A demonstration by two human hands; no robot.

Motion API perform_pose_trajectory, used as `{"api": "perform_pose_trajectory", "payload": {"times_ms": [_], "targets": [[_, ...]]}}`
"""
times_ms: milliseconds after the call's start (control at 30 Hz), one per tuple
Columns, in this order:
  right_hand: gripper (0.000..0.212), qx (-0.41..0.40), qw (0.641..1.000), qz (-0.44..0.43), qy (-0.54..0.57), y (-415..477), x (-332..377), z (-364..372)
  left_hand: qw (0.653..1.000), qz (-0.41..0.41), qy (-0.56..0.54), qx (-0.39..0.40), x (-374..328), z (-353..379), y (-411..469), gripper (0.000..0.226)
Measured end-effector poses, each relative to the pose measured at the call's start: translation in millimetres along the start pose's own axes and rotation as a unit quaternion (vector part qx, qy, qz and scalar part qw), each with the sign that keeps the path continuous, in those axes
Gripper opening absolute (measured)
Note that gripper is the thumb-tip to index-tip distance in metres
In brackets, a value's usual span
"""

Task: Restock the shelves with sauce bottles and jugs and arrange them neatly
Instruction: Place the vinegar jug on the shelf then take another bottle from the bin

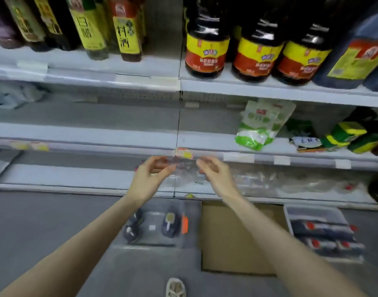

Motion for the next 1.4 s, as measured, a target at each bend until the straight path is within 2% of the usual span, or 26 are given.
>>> {"api": "perform_pose_trajectory", "payload": {"times_ms": [267,367,467,567,700,800,900,1033,1200,1300,1400], "targets": [[0.011,-0.013,0.990,0.138,-0.013,57.3,-214.0,25.6,0.987,-0.157,0.000,0.027,193.8,50.2,46.9,0.037],[0.019,-0.026,0.981,0.194,0.009,68.9,-302.4,32.8,0.979,-0.200,0.022,0.013,271.7,68.5,62.4,0.028],[0.020,-0.032,0.969,0.244,0.015,73.5,-376.1,41.1,0.969,-0.243,0.033,0.027,342.0,87.7,72.6,0.031],[0.007,-0.056,0.961,0.270,0.013,76.7,-449.8,49.8,0.962,-0.269,0.024,0.025,411.6,107.2,82.9,0.029],[0.018,-0.081,0.948,0.307,0.001,82.0,-532.3,60.8,0.956,-0.288,0.041,0.038,492.5,133.4,92.9,0.028],[0.028,-0.091,0.944,0.317,-0.013,90.2,-571.4,67.1,0.954,-0.290,0.039,0.063,538.0,150.0,99.4,0.025],[0.049,-0.094,0.935,0.341,-0.012,95.9,-603.6,75.8,0.953,-0.292,0.040,0.067,572.4,161.0,107.4,0.026],[0.053,-0.094,0.922,0.366,-0.082,94.7,-637.6,85.0,0.949,-0.306,0.040,0.068,607.5,170.0,111.0,0.023],[0.053,-0.106,0.927,0.358,-0.044,96.5,-651.5,90.5,0.948,-0.312,0.033,0.061,630.6,177.6,114.8,0.024],[0.053,-0.127,0.928,0.351,-0.022,101.6,-650.1,86.3,0.949,-0.304,0.035,0.075,627.6,176.6,114.0,0.027],[0.051,-0.113,0.932,0.343,-0.020,105.8,-636.8,81.6,0.949,-0.301,0.042,0.079,616.5,167.4,114.5,0.030]]}}
Point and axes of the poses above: each hand's wrist, its own y-axis towards the middle knuckle, its own z-axis out of the palm, x = y × z, the point moved 7 cm from there along y, towards the middle knuckle, and after that the axes turned 13 degrees about y, right-handed, at the moved point
